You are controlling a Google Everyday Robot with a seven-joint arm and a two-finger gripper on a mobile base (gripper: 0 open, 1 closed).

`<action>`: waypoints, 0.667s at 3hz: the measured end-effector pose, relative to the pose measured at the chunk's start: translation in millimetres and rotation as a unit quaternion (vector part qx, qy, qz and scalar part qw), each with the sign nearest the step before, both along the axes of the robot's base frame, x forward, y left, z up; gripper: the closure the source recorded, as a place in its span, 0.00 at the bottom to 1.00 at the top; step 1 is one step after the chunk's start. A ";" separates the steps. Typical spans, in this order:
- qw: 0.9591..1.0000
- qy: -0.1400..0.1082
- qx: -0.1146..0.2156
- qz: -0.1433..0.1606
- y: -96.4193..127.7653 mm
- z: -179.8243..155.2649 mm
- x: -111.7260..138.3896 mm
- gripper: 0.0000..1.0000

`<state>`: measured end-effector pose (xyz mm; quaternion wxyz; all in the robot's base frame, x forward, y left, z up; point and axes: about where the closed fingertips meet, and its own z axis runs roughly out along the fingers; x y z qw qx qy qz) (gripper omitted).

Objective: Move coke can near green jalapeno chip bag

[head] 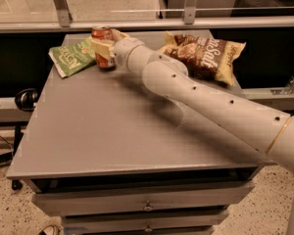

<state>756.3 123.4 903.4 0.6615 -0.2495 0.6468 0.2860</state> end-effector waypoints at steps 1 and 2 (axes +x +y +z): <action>1.000 -0.012 -0.003 0.011 1.8 -1.5 -5.0 0.36; 1.000 -0.021 -0.005 0.020 0.9 -2.6 -8.9 0.12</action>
Offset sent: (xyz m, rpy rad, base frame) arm -0.0074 -0.0161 -0.0056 -0.0134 -0.0640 0.0660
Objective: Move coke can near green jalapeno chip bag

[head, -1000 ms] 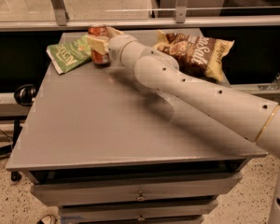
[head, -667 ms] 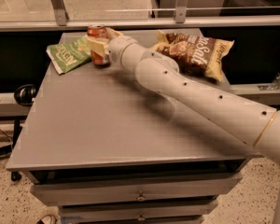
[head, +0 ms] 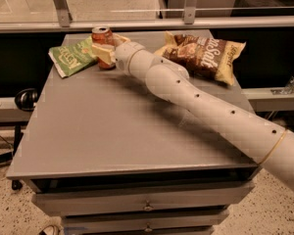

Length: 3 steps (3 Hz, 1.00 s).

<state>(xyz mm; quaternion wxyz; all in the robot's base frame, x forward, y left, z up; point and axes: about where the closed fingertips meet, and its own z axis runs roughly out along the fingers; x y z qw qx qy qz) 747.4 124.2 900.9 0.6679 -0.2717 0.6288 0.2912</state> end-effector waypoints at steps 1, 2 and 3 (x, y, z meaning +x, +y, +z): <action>1.000 -0.003 -0.007 0.009 -5.4 -0.4 -2.2 0.00; 1.000 -0.002 -0.022 0.015 -17.8 -0.1 -5.2 0.00; 0.999 0.007 -0.047 0.017 -40.1 -3.0 -14.5 0.00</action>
Offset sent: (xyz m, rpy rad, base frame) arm -0.0059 -0.0417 -0.0008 -0.0836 0.0006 0.0411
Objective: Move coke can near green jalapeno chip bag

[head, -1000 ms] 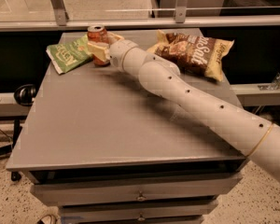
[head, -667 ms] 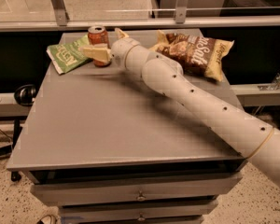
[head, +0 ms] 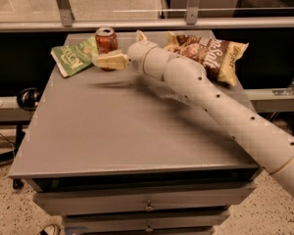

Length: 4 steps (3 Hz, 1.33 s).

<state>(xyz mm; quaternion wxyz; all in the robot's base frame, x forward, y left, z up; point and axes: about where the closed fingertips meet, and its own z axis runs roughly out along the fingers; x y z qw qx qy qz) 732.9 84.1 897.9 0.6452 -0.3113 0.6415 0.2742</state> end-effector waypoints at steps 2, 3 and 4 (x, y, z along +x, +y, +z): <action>0.998 0.019 -0.060 -0.015 -61.1 3.7 -37.0 0.00; 0.996 0.023 -0.085 -0.024 -91.4 10.9 -60.7 0.00; 0.994 0.014 -0.104 -0.037 -124.8 12.6 -88.4 0.00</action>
Offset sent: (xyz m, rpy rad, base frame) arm -0.0647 -0.1088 0.0139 -0.1969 0.0509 -0.0682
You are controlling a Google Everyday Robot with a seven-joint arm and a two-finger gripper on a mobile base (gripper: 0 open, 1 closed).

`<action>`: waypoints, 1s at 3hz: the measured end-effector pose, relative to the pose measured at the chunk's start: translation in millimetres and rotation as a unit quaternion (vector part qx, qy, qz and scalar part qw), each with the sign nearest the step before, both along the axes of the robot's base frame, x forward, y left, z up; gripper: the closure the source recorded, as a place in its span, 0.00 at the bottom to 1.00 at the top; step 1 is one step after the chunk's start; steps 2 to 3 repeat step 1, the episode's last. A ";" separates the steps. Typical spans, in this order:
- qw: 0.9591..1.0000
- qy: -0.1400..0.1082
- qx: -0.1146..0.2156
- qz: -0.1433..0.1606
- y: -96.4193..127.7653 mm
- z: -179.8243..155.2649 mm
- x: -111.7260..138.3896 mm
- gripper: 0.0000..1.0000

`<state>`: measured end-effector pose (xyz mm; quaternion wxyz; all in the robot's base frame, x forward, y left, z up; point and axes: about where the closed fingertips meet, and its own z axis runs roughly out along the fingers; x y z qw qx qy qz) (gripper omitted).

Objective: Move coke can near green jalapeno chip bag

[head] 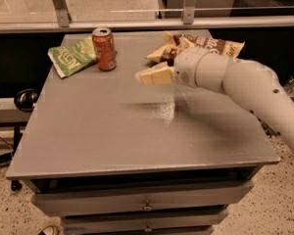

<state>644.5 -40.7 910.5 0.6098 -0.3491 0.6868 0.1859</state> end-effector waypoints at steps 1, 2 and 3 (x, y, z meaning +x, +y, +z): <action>0.999 0.003 -0.013 -0.051 -51.5 -5.4 -34.2 0.00; 0.999 0.003 -0.013 -0.051 -51.5 -5.4 -34.2 0.00; 0.999 0.003 -0.013 -0.051 -51.5 -5.4 -34.2 0.00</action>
Offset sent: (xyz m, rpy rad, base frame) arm 0.0000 0.0000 0.0000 0.0000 0.0000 0.0000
